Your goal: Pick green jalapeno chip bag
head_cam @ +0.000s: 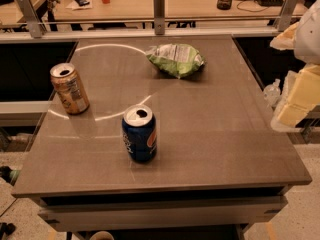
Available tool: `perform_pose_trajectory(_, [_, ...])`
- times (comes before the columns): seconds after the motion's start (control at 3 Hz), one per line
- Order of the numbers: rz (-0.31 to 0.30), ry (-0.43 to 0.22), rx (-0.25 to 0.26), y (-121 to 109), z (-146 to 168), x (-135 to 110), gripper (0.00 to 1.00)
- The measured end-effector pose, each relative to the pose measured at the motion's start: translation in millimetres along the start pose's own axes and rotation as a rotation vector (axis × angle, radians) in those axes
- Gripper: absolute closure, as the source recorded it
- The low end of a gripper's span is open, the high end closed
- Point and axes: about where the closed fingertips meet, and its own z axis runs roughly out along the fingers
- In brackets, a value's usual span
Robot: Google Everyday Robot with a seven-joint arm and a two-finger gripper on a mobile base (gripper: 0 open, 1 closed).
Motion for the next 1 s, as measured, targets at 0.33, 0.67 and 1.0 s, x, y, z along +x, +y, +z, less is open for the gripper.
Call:
perform_pose_trajectory(0.33, [0.106, -0.108, -0.016, -6.5, -0.1, -3.6, 0.00])
perform_pose_trajectory(0.67, [0.188, -0.211, -0.002, -23.1, 6.5, -12.6, 0.00])
perform_pose_trajectory(1.0, [0.208, -0.268, 0.083, -44.7, 14.1, -23.3, 0.00])
